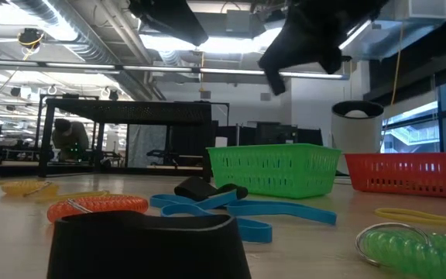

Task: Pick & Place Office Desk Supplies
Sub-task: Put the black rubber band into the green basket

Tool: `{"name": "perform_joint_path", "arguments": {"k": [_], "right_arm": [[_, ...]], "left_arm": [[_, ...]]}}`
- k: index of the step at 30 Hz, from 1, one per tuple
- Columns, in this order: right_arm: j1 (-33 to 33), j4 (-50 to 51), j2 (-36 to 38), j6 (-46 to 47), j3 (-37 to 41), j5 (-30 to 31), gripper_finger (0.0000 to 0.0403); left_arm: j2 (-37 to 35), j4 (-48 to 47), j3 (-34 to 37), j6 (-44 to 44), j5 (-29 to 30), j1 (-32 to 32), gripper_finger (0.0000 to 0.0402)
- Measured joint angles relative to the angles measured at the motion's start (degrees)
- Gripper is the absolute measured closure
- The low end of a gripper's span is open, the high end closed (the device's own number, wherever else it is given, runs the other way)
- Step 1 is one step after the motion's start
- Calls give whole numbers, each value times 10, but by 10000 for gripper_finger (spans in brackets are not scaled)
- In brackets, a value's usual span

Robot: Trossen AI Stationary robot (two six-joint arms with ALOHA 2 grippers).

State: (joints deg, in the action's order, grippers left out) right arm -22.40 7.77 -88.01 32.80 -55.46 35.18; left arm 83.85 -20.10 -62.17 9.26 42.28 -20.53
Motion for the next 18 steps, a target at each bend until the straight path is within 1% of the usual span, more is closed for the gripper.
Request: {"name": "perform_joint_path", "arguments": {"k": [4,9,14,18], "right_arm": [[29,6,-3,13,-1,-35,365],[46,18,-31,38,-1,-37,368],[51,23,-65,42,-1,-38,387],[55,21,-85,55,-1,-53,397]], "left_arm": [[0,0,0,0,0,0,210],[0,-5,0,0,0,-4,210],[0,-7,0,0,0,-9,210],[0,-7,0,0,0,-9,210]]}}
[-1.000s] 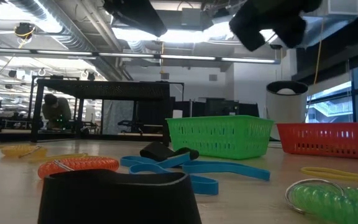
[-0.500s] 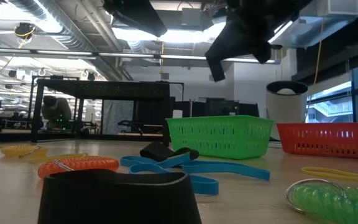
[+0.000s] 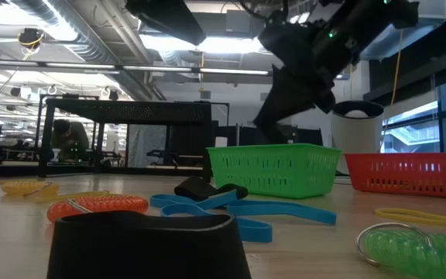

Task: Pick & Place Office Desk Supplies
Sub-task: Put the black rubber band into the green basket

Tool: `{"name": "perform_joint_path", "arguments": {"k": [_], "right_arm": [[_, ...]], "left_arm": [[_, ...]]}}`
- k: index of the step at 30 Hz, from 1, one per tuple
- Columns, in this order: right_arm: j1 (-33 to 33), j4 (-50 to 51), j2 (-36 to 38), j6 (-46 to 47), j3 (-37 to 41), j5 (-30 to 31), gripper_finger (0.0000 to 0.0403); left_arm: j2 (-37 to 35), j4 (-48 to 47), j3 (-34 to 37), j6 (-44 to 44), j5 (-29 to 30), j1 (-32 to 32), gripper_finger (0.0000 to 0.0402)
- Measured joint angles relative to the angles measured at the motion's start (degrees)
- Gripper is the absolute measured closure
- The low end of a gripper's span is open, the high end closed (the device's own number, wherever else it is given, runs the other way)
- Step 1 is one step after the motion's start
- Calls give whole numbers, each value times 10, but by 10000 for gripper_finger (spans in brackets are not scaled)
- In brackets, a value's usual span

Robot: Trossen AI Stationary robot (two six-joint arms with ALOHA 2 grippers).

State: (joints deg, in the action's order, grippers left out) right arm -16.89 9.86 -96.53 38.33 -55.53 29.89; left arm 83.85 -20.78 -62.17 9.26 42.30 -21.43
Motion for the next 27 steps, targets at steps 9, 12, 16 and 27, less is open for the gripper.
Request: {"name": "perform_joint_path", "arguments": {"k": [9,12,16,27], "right_arm": [[1,4,-19,22,0,-20,393],[0,4,-20,33,0,-31,392],[-2,1,-40,55,0,-39,392],[-2,-13,-81,84,0,-40,392]], "left_arm": [[0,-2,0,0,0,0,210],[0,-2,0,0,0,0,210],[0,-2,0,0,0,0,210],[0,-7,0,0,0,0,210]]}}
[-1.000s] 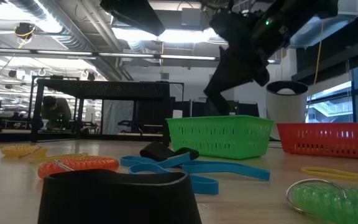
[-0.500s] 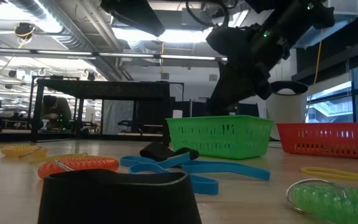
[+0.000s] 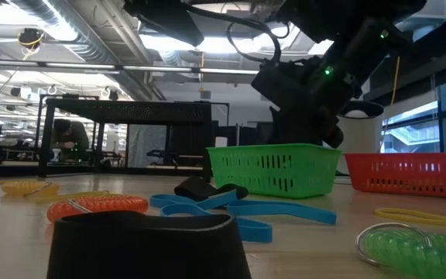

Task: Pick & Place Office Desk Supplies
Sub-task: Put the black rubber band into the green basket, then put the yellow spring keychain into the blue basket

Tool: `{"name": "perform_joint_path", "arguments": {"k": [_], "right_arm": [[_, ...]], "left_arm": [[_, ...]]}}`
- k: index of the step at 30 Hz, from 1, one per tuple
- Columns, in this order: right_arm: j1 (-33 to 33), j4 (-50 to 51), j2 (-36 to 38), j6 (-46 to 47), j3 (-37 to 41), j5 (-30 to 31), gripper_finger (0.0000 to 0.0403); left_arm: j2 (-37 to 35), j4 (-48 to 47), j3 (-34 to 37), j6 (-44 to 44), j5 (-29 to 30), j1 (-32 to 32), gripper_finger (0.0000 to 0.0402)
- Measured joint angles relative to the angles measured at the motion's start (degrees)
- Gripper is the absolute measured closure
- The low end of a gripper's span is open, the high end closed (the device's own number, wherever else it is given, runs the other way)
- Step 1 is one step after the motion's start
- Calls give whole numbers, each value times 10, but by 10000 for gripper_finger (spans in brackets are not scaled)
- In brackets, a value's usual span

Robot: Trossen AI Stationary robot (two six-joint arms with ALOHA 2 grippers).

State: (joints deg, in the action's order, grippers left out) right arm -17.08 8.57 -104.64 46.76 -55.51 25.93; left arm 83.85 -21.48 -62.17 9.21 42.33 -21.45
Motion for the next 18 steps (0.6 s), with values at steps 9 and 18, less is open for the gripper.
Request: {"name": "perform_joint_path", "arguments": {"k": [9,18], "right_arm": [[1,-1,0,8,0,6,344],[2,9,51,-49,0,-13,261]], "left_arm": [[0,0,0,0,0,0,210],[0,3,0,13,0,0,210]]}}
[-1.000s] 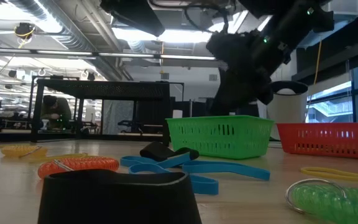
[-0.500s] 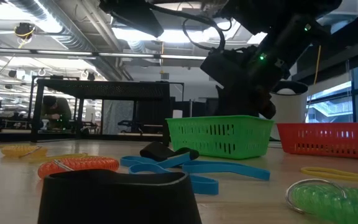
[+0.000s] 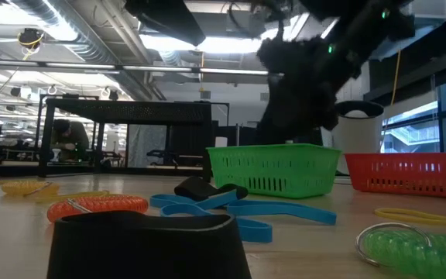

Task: Pick & Place Office Desk Supplies
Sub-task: Put the yellow spring keychain into the blue basket

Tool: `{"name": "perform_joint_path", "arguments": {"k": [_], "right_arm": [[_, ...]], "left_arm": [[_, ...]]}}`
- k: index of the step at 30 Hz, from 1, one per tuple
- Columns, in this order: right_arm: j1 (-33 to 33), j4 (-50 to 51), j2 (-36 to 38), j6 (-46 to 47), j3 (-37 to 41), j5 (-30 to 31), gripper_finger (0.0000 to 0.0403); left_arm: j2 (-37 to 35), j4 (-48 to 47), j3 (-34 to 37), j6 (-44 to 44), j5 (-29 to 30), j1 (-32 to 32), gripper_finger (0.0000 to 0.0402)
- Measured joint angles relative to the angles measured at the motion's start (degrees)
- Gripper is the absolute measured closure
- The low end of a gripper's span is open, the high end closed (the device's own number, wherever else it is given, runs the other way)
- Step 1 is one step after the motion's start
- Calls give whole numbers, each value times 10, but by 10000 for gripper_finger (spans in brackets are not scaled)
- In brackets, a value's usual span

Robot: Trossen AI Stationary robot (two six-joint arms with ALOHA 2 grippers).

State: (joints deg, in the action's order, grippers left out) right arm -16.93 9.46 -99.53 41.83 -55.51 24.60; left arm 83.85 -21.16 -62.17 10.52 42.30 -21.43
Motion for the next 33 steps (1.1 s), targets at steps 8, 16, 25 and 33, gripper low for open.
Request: {"name": "perform_joint_path", "arguments": {"k": [8,16,25,33], "right_arm": [[-11,22,61,-21,0,0,245],[-30,22,68,-38,0,-21,256],[-31,22,68,-35,0,-61,259],[-31,22,68,-34,0,-61,259]], "left_arm": [[0,-47,0,71,-63,-7,210],[0,-129,0,200,-190,-40,210],[2,-231,35,236,-262,-92,210],[2,-222,124,217,-271,-123,210]]}}
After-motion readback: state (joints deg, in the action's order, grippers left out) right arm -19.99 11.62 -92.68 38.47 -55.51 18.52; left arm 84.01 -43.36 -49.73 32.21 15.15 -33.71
